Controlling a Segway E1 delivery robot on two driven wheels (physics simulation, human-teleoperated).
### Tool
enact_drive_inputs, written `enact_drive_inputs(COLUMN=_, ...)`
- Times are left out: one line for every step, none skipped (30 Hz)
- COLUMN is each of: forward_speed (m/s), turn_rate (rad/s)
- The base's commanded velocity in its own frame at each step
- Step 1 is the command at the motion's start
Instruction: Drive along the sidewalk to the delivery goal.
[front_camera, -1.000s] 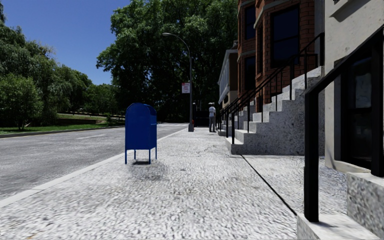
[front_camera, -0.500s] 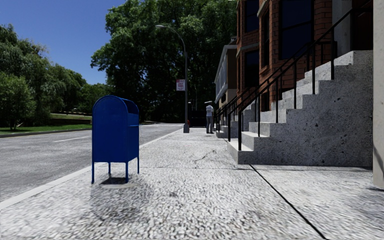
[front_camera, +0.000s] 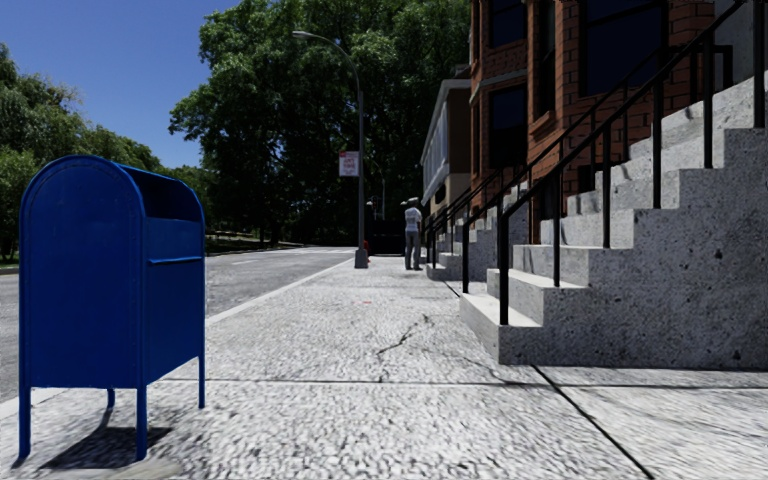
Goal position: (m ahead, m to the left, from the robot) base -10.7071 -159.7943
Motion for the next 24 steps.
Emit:
enact_drive_inputs(forward_speed=2.0, turn_rate=0.0)
enact_drive_inputs(forward_speed=2.0, turn_rate=0.0)
enact_drive_inputs(forward_speed=2.0, turn_rate=0.0)
enact_drive_inputs(forward_speed=2.0, turn_rate=0.0)
enact_drive_inputs(forward_speed=2.0, turn_rate=0.0)
enact_drive_inputs(forward_speed=2.0, turn_rate=0.0)
enact_drive_inputs(forward_speed=2.0, turn_rate=0.0)
enact_drive_inputs(forward_speed=2.0, turn_rate=0.0)
enact_drive_inputs(forward_speed=2.0, turn_rate=0.0)
enact_drive_inputs(forward_speed=2.0, turn_rate=0.0)
enact_drive_inputs(forward_speed=2.0, turn_rate=0.0)
enact_drive_inputs(forward_speed=2.0, turn_rate=0.0)
enact_drive_inputs(forward_speed=2.0, turn_rate=0.0)
enact_drive_inputs(forward_speed=2.0, turn_rate=0.0)
enact_drive_inputs(forward_speed=2.0, turn_rate=0.0)
enact_drive_inputs(forward_speed=2.0, turn_rate=0.0)
enact_drive_inputs(forward_speed=2.0, turn_rate=0.0)
enact_drive_inputs(forward_speed=2.0, turn_rate=0.0)
enact_drive_inputs(forward_speed=2.0, turn_rate=0.0)
enact_drive_inputs(forward_speed=2.0, turn_rate=0.0)
enact_drive_inputs(forward_speed=2.0, turn_rate=0.0)
enact_drive_inputs(forward_speed=2.0, turn_rate=0.0)
enact_drive_inputs(forward_speed=2.0, turn_rate=0.0)
enact_drive_inputs(forward_speed=2.0, turn_rate=0.0)
